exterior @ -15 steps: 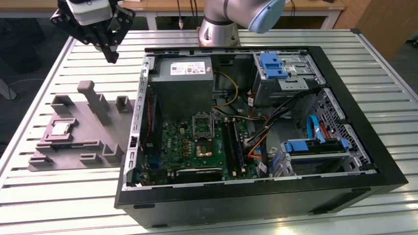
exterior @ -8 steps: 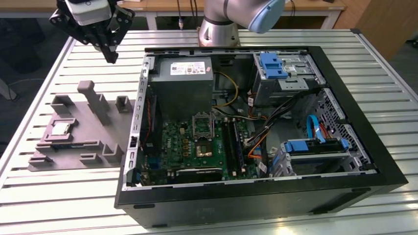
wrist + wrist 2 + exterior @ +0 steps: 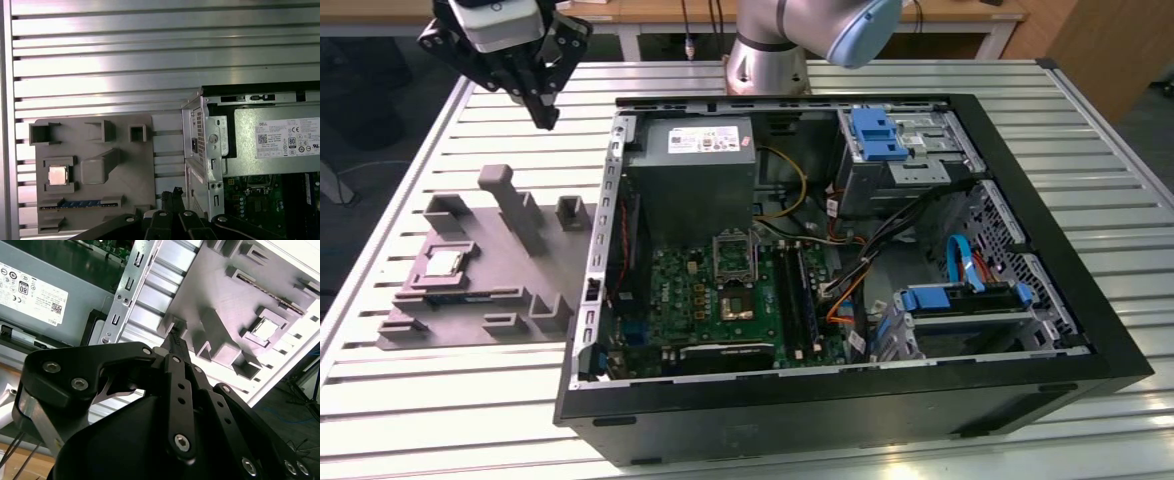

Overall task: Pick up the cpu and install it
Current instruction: 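Reach for the cpu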

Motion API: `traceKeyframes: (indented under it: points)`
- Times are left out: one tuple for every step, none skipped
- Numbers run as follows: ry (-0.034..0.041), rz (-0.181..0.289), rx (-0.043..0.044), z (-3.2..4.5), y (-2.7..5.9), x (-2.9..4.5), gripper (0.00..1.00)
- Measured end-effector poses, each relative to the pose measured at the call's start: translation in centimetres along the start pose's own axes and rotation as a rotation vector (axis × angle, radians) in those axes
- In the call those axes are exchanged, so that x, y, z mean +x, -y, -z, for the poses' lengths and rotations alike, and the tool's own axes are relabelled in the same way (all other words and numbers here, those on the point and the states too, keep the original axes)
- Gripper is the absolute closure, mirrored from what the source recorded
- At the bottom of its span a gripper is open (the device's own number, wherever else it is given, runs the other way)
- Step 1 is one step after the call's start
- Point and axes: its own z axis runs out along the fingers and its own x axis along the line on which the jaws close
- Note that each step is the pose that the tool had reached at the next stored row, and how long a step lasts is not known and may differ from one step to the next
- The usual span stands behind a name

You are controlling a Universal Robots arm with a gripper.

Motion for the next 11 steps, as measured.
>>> traceKeyframes:
  points:
    - [0.0000,0.000,0.0000,0.00,0.00,0.03,0.89]
    - [0.0000,0.000,0.0000,0.00,0.01,0.08,0.89]
    - [0.0000,0.000,0.0000,0.00,0.01,0.11,0.89]
    - [0.0000,0.000,0.0000,0.00,0.01,0.13,0.89]
    - [0.0000,0.000,0.0000,0.00,0.01,0.16,0.89]
    - [0.0000,0.000,0.0000,-0.01,0.02,0.20,0.89]
    - [0.0000,0.000,0.0000,-0.01,0.02,0.24,0.89]
    - [0.0000,0.000,0.0000,-0.01,0.02,0.27,0.89]
    - [0.0000,0.000,0.0000,-0.01,0.02,0.30,0.89]
    - [0.0000,0.000,0.0000,-0.01,0.03,0.33,0.89]
    - [-0.0001,0.000,0.0000,-0.01,0.03,0.35,0.89]
